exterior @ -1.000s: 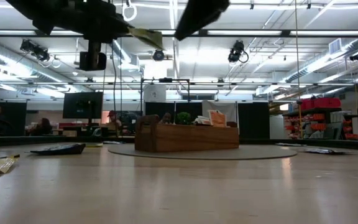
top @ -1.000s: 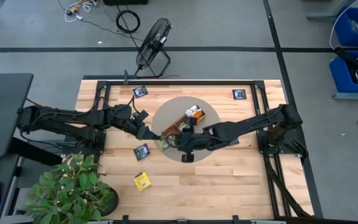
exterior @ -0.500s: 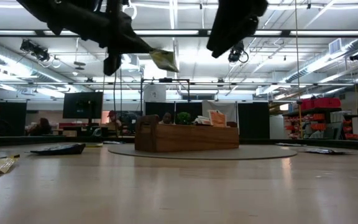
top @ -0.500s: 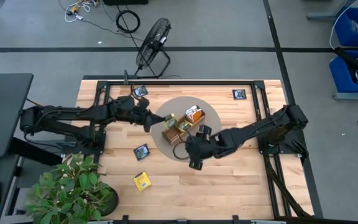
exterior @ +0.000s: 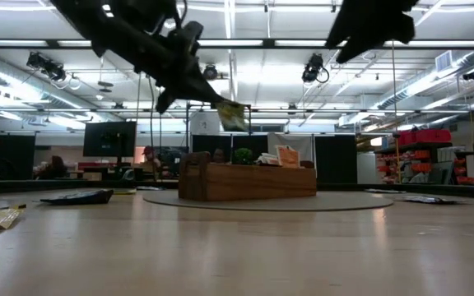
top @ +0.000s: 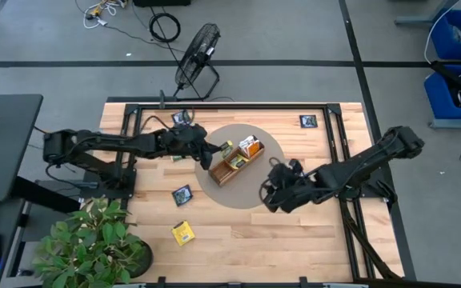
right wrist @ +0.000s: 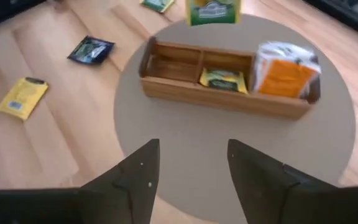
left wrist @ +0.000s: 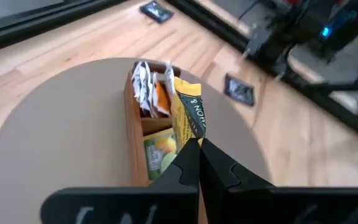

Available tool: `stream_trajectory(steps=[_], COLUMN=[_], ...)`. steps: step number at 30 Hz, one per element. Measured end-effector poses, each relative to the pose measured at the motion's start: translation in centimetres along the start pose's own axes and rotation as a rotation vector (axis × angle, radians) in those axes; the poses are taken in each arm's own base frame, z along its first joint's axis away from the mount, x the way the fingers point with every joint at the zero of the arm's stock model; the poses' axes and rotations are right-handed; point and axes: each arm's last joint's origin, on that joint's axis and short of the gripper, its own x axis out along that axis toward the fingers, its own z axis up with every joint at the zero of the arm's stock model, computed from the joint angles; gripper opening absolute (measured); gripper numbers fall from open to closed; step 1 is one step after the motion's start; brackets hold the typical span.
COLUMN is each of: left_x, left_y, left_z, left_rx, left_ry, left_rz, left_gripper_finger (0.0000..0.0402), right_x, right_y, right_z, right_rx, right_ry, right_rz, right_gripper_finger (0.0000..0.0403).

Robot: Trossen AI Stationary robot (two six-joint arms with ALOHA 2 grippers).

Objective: Pick & Place Tea
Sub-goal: Put the yellow tea bag into the middle section of the wooden organizer

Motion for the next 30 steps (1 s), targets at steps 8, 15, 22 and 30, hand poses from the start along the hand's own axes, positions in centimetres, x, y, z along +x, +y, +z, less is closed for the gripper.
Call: stream_trajectory(steps=[8,15,22,30], left_x=[3.4,5.7,7.0,7.4], left_y=[-0.9,-2.4,-3.1,-3.0], left_z=[0.9,0.1,-1.0,-1.4], left_rx=[0.097,0.17,0.256,0.304], left_ry=[0.014,0.151,0.194,0.21], left_rz=[0.012,0.049,0.186,0.186], left_gripper_finger=[0.0001,0.0001,0.0001,0.0001], right_x=[-0.5,-0.6,-0.7,-0.7], right_y=[-2.4,-3.0,-3.3,-3.4], right_z=[-1.4,-1.7,-1.9,-1.9], right_rx=[0.087,0.042,0.003,-0.001], right_ry=[0.023,0.047,0.07,0.049], right_rz=[-0.015,-0.055,-0.091,-0.108], right_gripper_finger=[0.0197,0.0197,0.0197,0.0197])
